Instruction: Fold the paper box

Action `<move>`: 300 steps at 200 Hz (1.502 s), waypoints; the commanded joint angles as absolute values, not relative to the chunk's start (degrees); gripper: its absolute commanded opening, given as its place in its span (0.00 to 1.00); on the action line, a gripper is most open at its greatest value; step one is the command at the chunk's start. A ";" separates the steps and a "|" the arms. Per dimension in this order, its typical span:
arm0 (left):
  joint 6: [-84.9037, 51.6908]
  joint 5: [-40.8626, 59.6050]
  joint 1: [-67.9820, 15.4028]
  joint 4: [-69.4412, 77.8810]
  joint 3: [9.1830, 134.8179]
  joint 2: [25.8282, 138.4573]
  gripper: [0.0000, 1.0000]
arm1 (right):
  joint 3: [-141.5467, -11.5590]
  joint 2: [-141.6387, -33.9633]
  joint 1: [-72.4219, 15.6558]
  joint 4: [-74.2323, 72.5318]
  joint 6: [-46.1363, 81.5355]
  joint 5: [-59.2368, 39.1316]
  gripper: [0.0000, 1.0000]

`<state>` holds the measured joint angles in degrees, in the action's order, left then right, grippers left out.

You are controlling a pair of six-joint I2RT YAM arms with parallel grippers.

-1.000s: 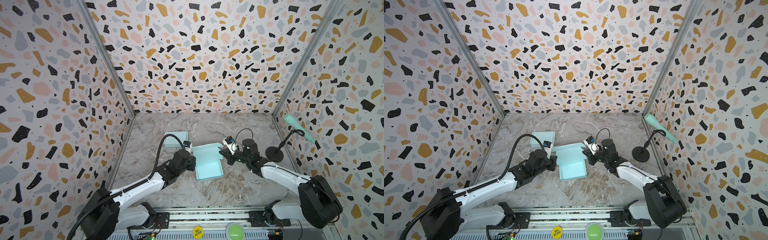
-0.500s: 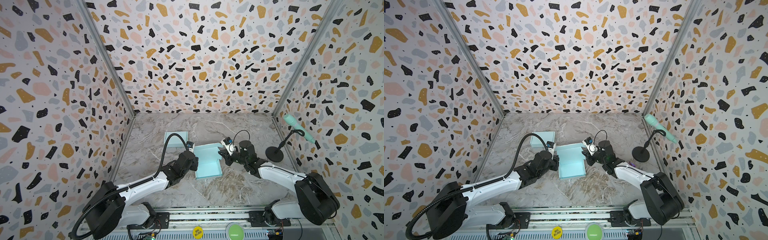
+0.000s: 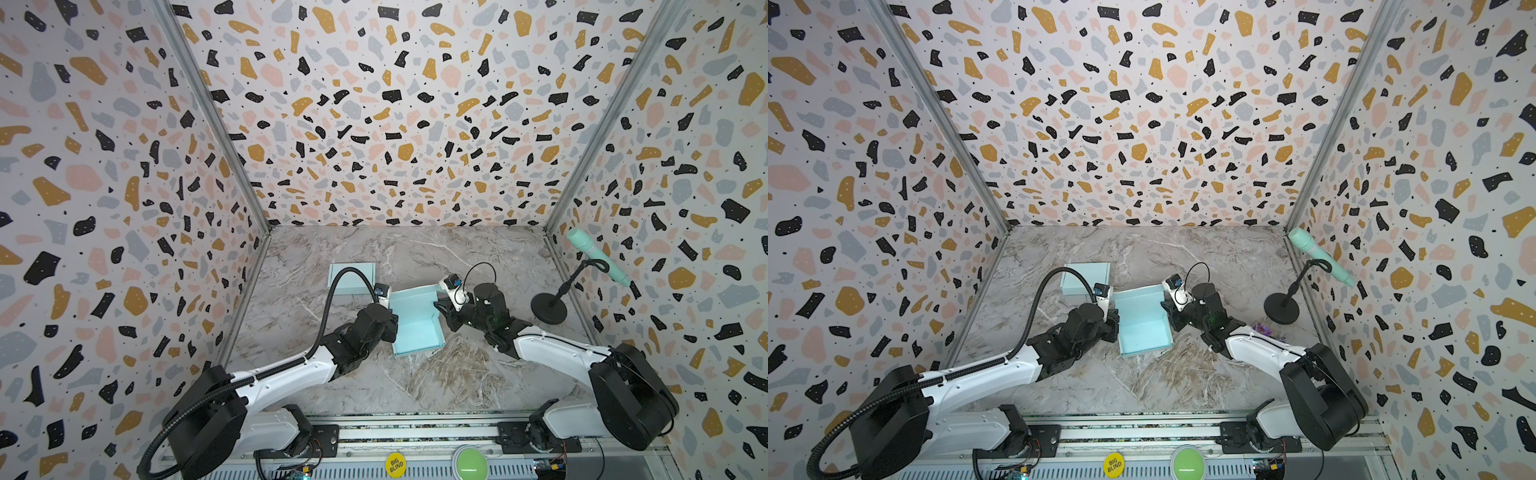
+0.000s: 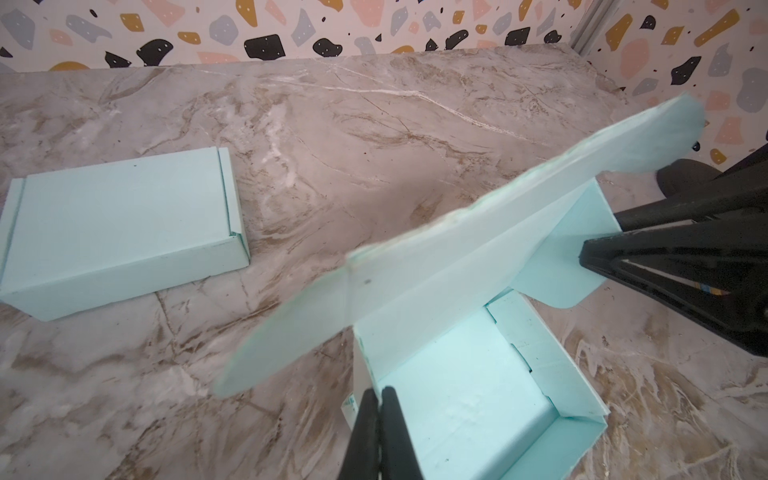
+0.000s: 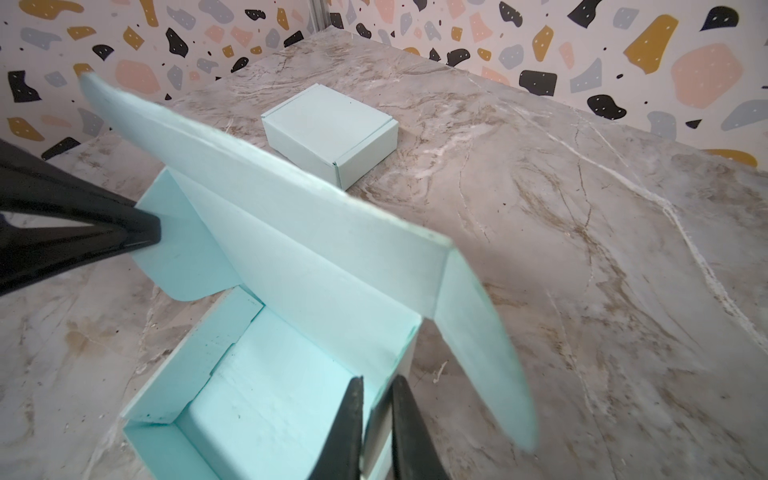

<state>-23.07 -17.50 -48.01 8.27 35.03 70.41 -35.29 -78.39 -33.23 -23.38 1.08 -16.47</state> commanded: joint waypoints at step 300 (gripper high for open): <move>-20.38 -43.68 -74.08 51.27 13.48 75.39 0.05 | -16.47 -67.47 -51.59 -41.36 9.30 -5.12 0.15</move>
